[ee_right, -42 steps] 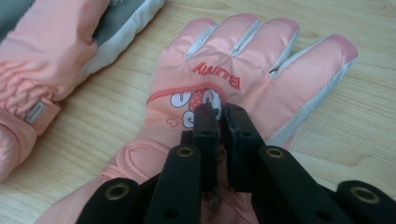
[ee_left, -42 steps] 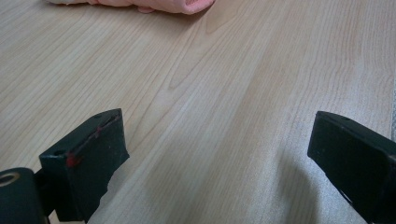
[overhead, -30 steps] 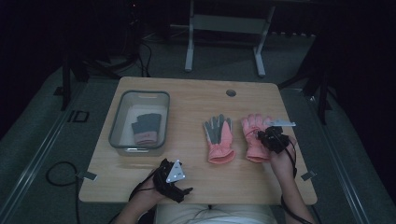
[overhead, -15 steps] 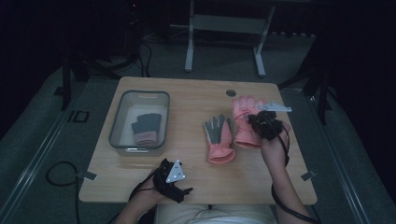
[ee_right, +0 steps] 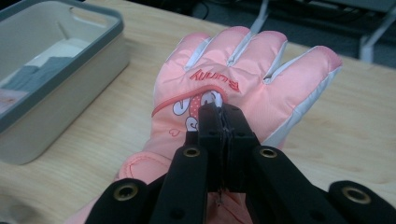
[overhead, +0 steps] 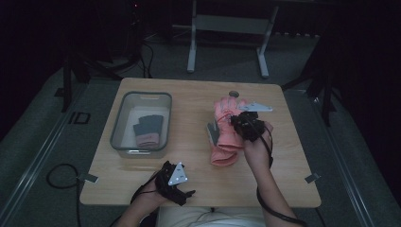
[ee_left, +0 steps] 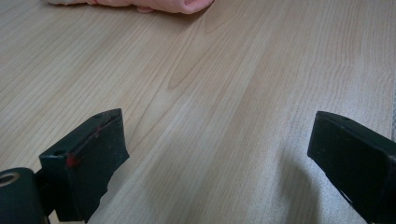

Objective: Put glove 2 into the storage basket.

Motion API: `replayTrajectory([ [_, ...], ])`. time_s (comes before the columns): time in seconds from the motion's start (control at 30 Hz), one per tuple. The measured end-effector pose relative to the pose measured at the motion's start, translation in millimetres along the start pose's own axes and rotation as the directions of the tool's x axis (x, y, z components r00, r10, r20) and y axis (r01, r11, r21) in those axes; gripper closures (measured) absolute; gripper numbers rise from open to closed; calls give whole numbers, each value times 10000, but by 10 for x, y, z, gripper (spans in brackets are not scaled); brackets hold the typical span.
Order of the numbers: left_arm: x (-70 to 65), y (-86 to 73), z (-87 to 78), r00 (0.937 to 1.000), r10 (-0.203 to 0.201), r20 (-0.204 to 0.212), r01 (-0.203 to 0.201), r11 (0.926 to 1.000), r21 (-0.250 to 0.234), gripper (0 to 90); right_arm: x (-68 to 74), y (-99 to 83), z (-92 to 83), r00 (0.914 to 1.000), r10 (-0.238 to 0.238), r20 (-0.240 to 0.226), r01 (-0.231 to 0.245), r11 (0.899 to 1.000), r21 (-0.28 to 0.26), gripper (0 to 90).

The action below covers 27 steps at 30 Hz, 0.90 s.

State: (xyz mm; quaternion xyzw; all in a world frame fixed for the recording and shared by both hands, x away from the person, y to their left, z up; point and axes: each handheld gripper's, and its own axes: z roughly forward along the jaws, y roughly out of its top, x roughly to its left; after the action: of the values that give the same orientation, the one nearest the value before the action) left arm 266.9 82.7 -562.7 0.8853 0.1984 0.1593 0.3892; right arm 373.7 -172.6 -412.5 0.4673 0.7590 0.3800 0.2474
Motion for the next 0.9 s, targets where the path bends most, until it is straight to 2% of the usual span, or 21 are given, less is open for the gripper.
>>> replayTrajectory([
  [0.23,4,3,-9,10000,13,2,-13,10000,-19,41,86,-135,240,9999,-126,81,120,9980,620,880],
  [0.47,0,1,-6,10000,23,4,-23,10000,27,41,136,-296,503,9996,-247,112,229,9908,1337,879],
  [0.83,1,2,2,10000,18,-32,-18,10000,85,42,122,-489,686,9999,-168,-18,169,9877,1553,870],
  [0.9,-4,25,-23,9988,-59,-493,51,9998,-175,42,98,-512,701,9998,-14,-179,41,9882,1531,856],
])
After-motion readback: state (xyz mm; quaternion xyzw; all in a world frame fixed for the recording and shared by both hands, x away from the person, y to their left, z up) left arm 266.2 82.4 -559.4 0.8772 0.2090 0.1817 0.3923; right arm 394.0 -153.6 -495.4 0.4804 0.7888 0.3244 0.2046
